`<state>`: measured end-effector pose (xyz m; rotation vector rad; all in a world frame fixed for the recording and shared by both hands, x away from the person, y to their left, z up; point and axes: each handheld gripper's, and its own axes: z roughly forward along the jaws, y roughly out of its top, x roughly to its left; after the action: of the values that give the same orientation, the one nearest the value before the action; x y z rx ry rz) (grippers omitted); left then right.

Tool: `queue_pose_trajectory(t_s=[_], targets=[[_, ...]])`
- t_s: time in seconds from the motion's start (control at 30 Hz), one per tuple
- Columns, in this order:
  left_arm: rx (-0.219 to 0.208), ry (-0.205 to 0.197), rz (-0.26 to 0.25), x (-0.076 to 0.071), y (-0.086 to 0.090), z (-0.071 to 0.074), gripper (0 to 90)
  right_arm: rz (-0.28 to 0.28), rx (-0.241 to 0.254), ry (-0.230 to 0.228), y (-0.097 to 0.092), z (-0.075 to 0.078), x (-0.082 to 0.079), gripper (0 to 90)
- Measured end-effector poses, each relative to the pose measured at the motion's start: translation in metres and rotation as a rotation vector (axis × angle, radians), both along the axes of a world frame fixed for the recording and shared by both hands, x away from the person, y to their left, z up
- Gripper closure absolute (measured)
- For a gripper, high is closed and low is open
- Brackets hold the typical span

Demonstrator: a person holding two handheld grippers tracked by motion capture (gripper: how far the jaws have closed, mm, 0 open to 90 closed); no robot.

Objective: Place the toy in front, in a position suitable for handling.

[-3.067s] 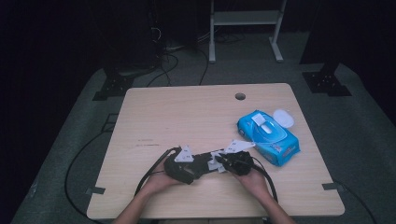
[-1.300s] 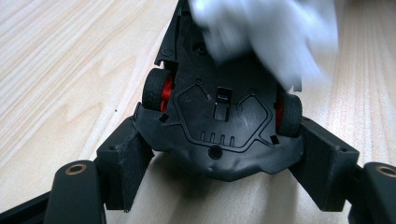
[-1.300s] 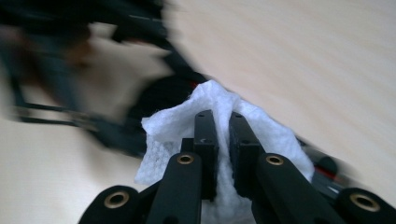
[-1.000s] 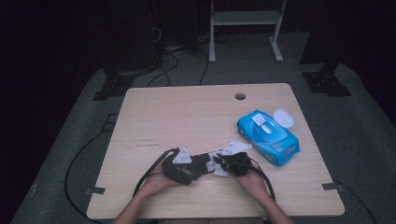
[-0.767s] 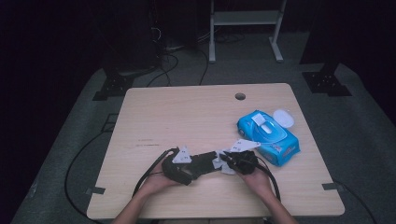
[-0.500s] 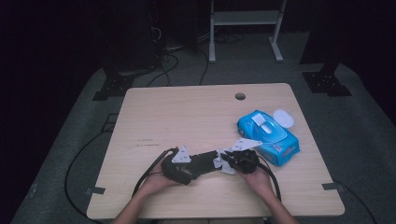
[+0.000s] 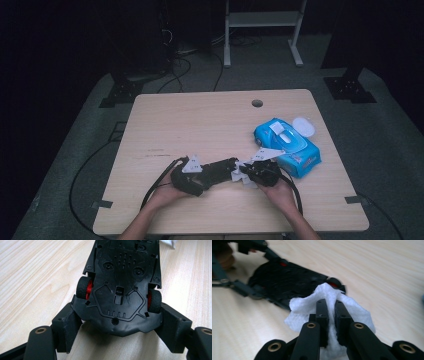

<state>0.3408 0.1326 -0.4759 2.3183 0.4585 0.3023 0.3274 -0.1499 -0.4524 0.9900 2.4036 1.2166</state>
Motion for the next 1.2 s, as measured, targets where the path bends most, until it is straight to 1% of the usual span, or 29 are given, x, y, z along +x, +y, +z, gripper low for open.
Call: queue_pose_trajectory(t_s=[0.07, 0.1, 0.13, 0.17, 0.2, 0.23, 0.27, 0.33, 0.4, 0.47, 0.53, 0.6, 0.63, 0.67, 0.73, 0.77, 0.83, 0.9, 0.93, 0.97, 1.03, 1.07, 1.1, 1.13, 1.17, 1.2], targets=[[-0.001, -0.001, -0.004, -0.001, -0.001, 0.000, 26.1, 0.035, 0.003, -0.017, 0.008, 0.000, -0.003, 83.2], [0.000, -0.001, -0.007, -0.001, -0.001, 0.000, 26.1, 0.052, 0.008, -0.013, 0.012, 0.000, -0.003, 83.2], [0.000, 0.000, -0.007, -0.001, -0.001, 0.000, 26.1, 0.052, -0.001, -0.024, 0.014, -0.001, -0.003, 83.2], [0.003, 0.001, -0.009, -0.001, -0.001, 0.000, 26.1, 0.044, -0.011, -0.037, 0.014, -0.001, -0.002, 83.2], [0.001, -0.001, -0.007, -0.001, -0.002, 0.000, 26.1, 0.027, -0.010, -0.037, 0.012, -0.001, 0.000, 83.2], [-0.001, -0.003, -0.007, -0.002, -0.003, 0.000, 26.1, 0.001, -0.016, -0.052, 0.009, -0.001, 0.001, 83.2], [-0.002, -0.004, -0.010, -0.002, -0.004, 0.000, 26.0, -0.027, -0.040, -0.069, 0.008, -0.001, 0.000, 83.2], [-0.004, -0.007, -0.025, -0.004, -0.006, 0.000, 26.1, -0.039, -0.034, -0.074, 0.007, 0.000, 0.000, 83.2], [-0.003, -0.010, -0.050, -0.007, -0.010, 0.000, 26.1, -0.023, -0.031, -0.091, 0.013, 0.000, -0.001, 83.2], [0.000, -0.013, -0.056, -0.009, -0.014, 0.000, 26.0, -0.015, -0.028, -0.100, 0.019, 0.000, 0.000, 83.1], [-0.003, -0.011, -0.053, -0.008, -0.013, 0.000, 26.1, -0.018, -0.029, -0.094, 0.020, 0.001, 0.003, 83.2], [-0.007, 0.001, -0.046, -0.007, -0.012, -0.001, 26.0, -0.050, -0.028, -0.092, 0.015, 0.000, 0.007, 83.3], [-0.010, -0.001, -0.049, -0.007, -0.011, -0.001, 26.0, -0.067, -0.030, -0.092, 0.010, 0.000, 0.009, 83.2], [-0.010, -0.002, -0.049, -0.006, -0.011, -0.001, 26.0, -0.084, -0.022, -0.079, 0.006, 0.000, 0.010, 83.2], [-0.012, -0.002, -0.049, -0.006, -0.012, -0.001, 26.0, -0.100, 0.013, -0.047, 0.004, -0.001, 0.011, 83.1], [-0.013, -0.002, -0.050, -0.006, -0.013, -0.001, 26.0, -0.089, 0.023, -0.048, 0.006, -0.001, 0.011, 83.1], [-0.011, -0.002, -0.049, -0.006, -0.013, -0.001, 26.0, -0.037, 0.040, -0.043, 0.017, -0.001, 0.008, 83.1], [-0.012, -0.003, -0.045, -0.007, -0.012, -0.001, 26.0, -0.023, -0.011, -0.086, 0.028, -0.001, 0.005, 83.0], [-0.011, -0.005, -0.046, -0.007, -0.011, -0.001, 26.0, -0.019, -0.022, -0.085, 0.028, 0.000, 0.006, 83.1], [-0.011, -0.004, -0.046, -0.007, -0.011, -0.001, 26.0, -0.029, -0.019, -0.082, 0.025, 0.001, 0.008, 83.1], [-0.014, -0.004, -0.047, -0.006, -0.011, -0.001, 26.0, -0.076, 0.004, -0.072, 0.013, 0.001, 0.013, 83.1], [-0.017, -0.005, -0.046, -0.007, -0.011, -0.002, 26.0, -0.101, 0.025, -0.049, 0.006, 0.000, 0.016, 83.1], [-0.018, -0.005, -0.045, -0.007, -0.012, -0.002, 26.0, -0.114, 0.057, -0.018, 0.002, 0.000, 0.018, 83.1], [-0.022, -0.005, -0.042, -0.007, -0.013, -0.002, 26.0, -0.119, 0.073, -0.003, 0.002, -0.001, 0.018, 83.1], [-0.023, -0.004, -0.044, -0.007, -0.013, -0.002, 26.0, -0.109, 0.059, -0.022, 0.005, -0.001, 0.017, 83.1], [-0.020, -0.006, -0.048, -0.007, -0.013, -0.002, 26.0, -0.090, 0.052, -0.031, 0.010, 0.000, 0.015, 83.1]])
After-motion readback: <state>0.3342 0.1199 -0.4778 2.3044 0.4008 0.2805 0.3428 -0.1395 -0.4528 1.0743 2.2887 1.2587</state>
